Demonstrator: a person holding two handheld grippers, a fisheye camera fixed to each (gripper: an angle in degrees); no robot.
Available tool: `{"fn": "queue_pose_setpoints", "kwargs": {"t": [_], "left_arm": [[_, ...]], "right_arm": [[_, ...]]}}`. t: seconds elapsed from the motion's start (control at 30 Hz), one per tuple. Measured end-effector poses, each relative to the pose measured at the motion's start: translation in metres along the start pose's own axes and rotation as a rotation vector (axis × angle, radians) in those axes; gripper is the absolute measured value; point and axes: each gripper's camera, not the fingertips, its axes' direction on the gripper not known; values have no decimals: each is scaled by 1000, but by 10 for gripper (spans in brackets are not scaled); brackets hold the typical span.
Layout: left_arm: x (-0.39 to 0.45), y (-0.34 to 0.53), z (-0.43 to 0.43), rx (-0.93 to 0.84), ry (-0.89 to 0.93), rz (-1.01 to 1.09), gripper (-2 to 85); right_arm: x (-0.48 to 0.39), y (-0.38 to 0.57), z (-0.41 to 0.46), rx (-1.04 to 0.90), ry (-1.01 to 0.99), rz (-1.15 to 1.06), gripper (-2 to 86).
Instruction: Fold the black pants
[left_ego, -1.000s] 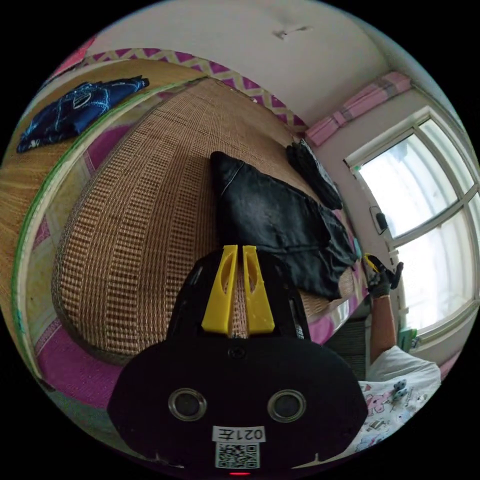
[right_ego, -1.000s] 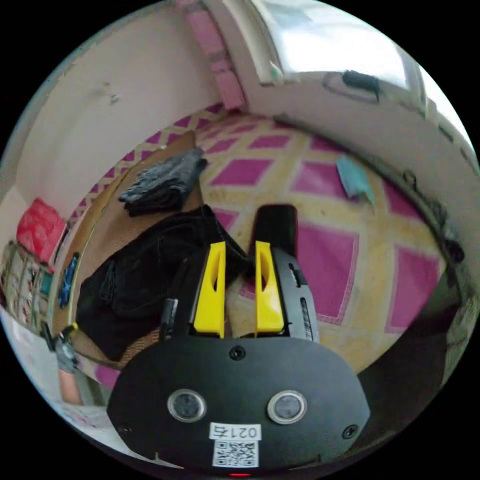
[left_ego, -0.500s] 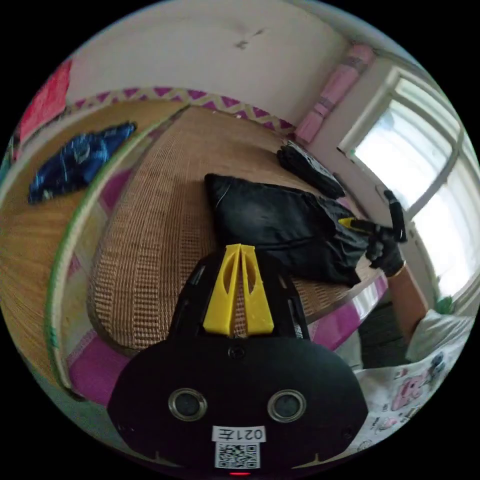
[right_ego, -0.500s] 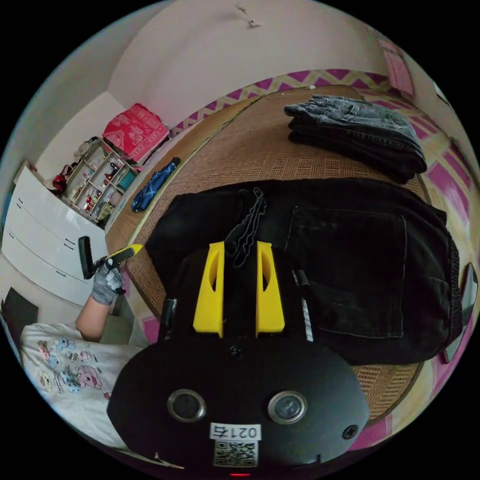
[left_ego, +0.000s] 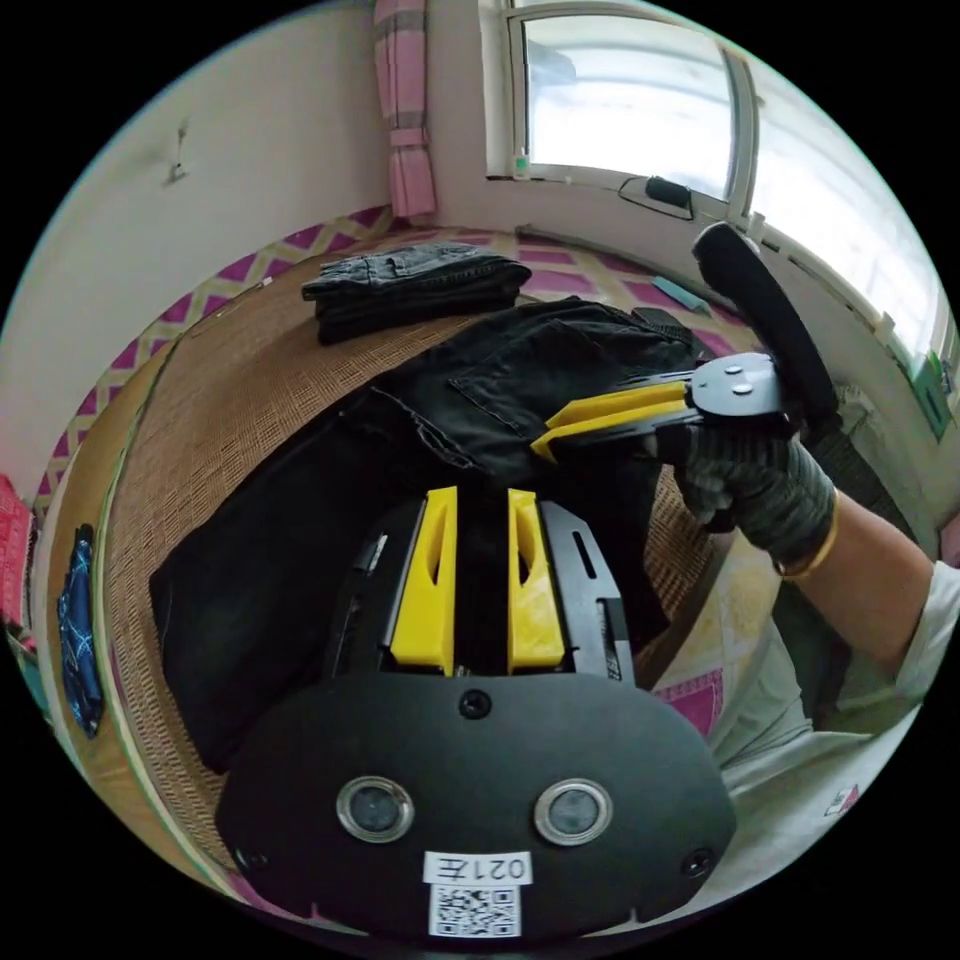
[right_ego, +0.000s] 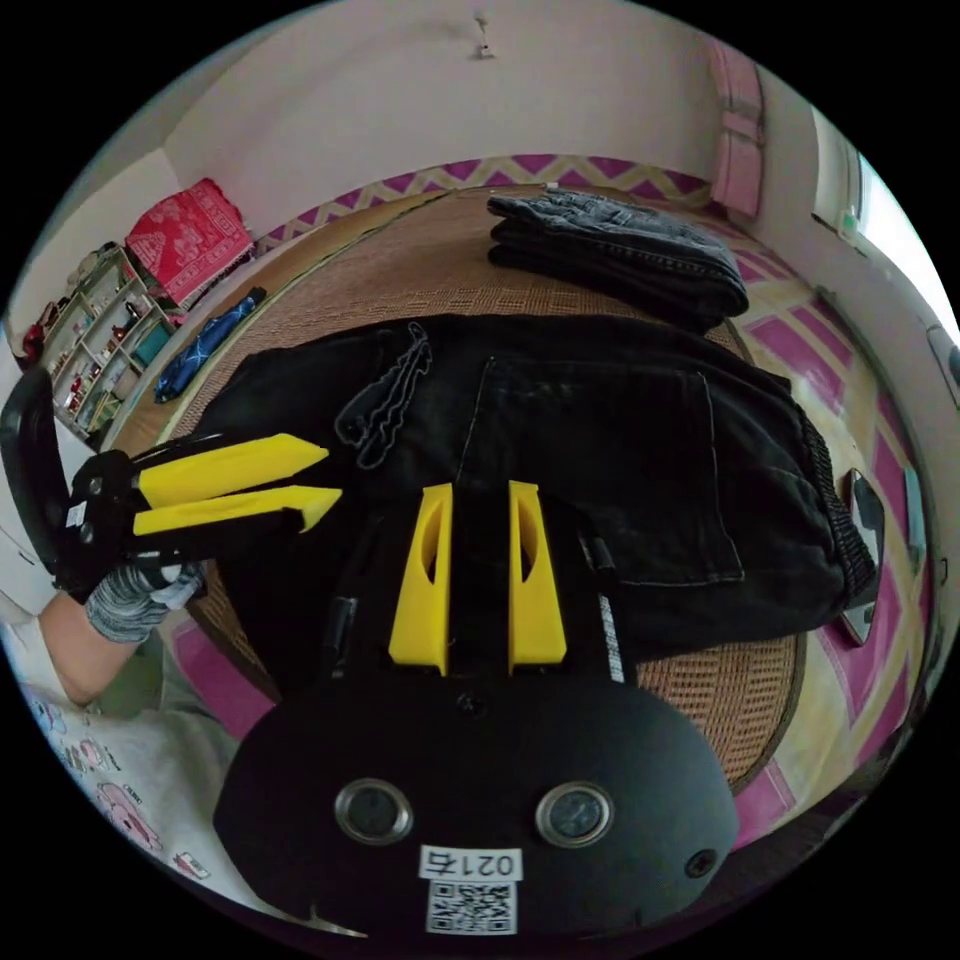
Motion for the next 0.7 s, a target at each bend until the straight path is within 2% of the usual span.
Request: {"fn": "queue_pose_setpoints", "kwargs": {"t": [0.2,0.47,0.6,0.7], "left_arm": [[5,-9,17,-14,-38,-28,80],[-10,-4,7,51,-80,-69,86],[-20,-1,12,22,-90,-78,103],[-31,8,1,80,-132,-115,109]], "right_arm": [[-28,4,13,-6,82,-29,89],[-38,9,24,-6,66,-19,89],[-43,10,29,-6,69,-20,89],[-45,10,32,-6,64,-17,89]]}}
